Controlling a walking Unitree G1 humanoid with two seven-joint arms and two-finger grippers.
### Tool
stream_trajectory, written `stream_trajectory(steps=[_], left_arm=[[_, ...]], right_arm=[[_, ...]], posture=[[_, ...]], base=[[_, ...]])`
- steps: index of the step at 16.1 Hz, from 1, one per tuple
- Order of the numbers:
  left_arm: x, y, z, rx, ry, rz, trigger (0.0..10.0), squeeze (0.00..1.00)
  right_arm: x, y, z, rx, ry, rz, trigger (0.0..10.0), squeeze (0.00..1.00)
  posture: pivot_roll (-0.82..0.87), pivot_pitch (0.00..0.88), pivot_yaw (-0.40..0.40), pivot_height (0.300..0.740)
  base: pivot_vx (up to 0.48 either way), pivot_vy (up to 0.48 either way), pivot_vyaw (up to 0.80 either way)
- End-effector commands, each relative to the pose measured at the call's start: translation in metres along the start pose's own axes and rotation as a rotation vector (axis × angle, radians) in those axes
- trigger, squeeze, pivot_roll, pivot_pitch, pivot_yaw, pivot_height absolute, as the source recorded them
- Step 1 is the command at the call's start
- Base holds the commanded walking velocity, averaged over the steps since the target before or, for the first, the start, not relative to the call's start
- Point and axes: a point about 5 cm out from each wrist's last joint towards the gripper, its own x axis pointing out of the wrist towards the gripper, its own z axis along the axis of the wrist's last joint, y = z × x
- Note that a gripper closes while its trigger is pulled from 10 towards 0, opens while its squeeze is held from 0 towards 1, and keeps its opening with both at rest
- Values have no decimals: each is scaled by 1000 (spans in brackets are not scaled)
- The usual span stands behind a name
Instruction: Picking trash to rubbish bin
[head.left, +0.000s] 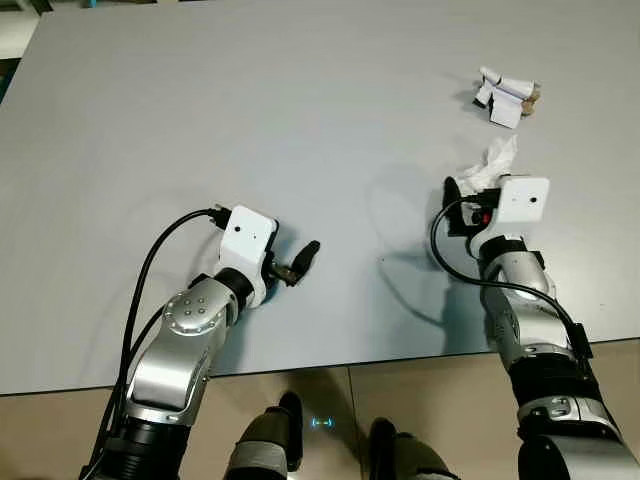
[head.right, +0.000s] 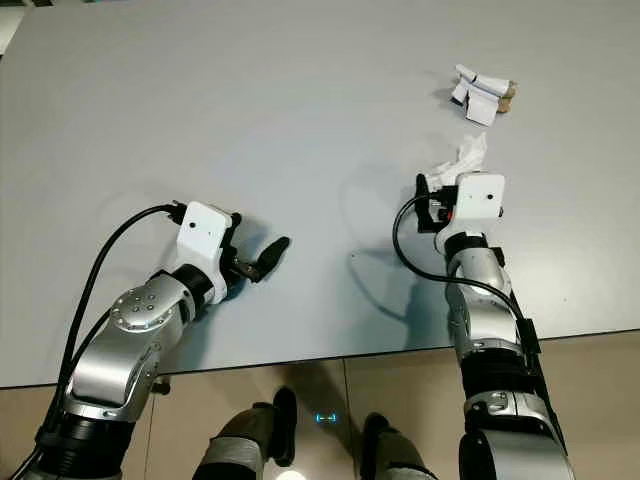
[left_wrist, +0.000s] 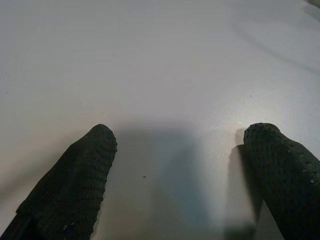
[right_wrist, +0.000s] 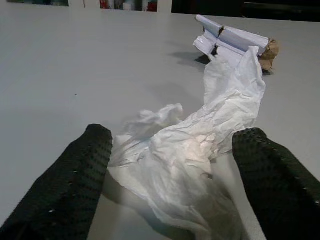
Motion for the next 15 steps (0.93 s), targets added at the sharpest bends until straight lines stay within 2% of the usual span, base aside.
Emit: stream_trajectory(steps=[1, 15], left_arm=[[-3, -3, -6, -6, 34, -10, 10000, 0], [-1, -6, -5, -7, 35, -27, 10000, 0]], right_arm=[[-19, 3, -42, 25, 178, 3, 0, 0], [-16, 3, -47, 29, 165, 7, 0, 0]], posture=[[423, 335, 31, 740], [431, 324, 32, 740]], base=[[0, 0, 0], [0, 0, 0]])
